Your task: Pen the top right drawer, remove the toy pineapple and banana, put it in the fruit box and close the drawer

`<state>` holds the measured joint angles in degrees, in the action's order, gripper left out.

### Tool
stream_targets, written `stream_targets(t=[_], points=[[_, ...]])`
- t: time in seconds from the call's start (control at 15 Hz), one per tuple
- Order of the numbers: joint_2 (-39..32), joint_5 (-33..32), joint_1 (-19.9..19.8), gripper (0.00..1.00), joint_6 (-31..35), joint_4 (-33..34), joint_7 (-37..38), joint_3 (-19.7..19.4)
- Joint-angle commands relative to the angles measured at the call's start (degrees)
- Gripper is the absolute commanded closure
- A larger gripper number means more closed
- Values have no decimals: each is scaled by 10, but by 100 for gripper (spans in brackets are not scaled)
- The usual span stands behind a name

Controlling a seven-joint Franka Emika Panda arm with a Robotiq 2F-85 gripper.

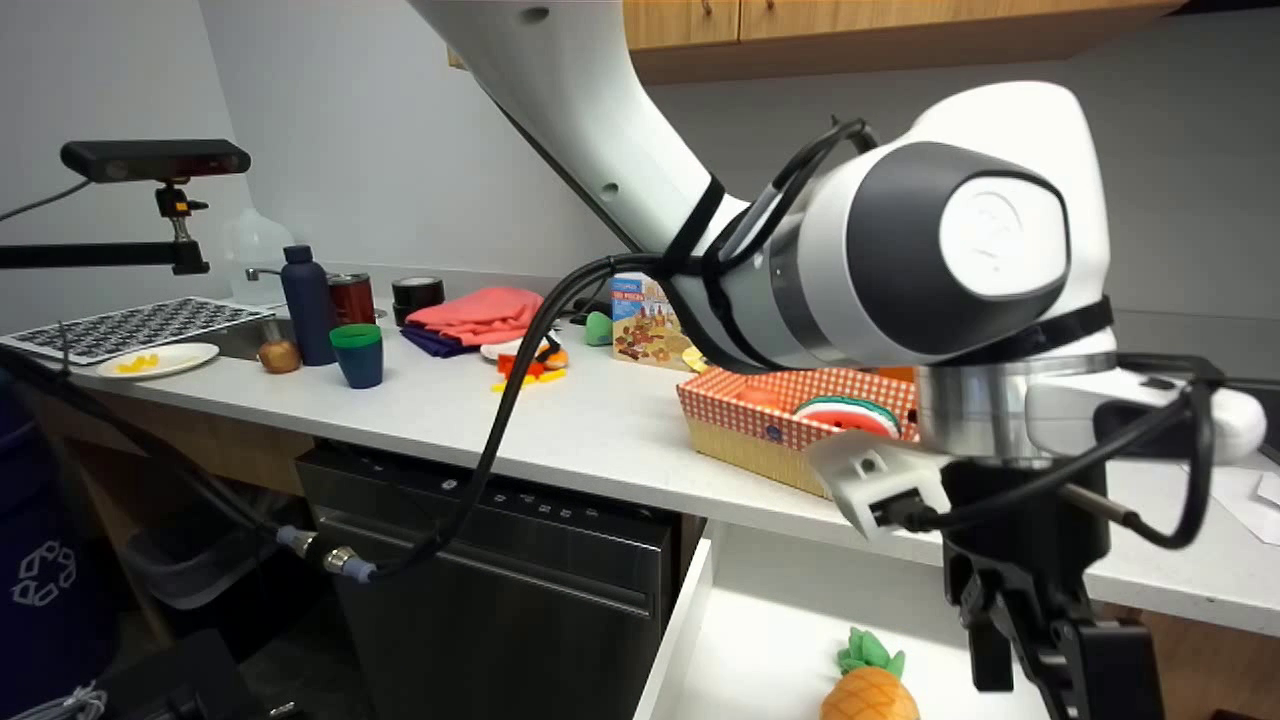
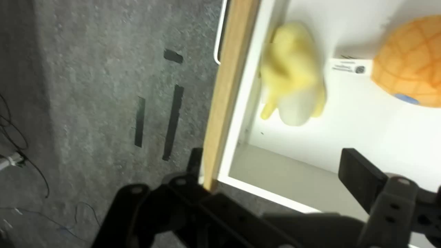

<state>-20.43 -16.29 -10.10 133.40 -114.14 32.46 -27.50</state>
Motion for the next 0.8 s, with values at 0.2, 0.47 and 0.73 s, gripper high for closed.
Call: stream_targets(t=[0.2, 0.47, 0.73], points=[[-26, 150, -49, 0, 97, 15, -103, 96], [-93, 253, -85, 0, 122, 52, -182, 139], [-155, 297, -110, 0, 124, 100, -218, 164]])
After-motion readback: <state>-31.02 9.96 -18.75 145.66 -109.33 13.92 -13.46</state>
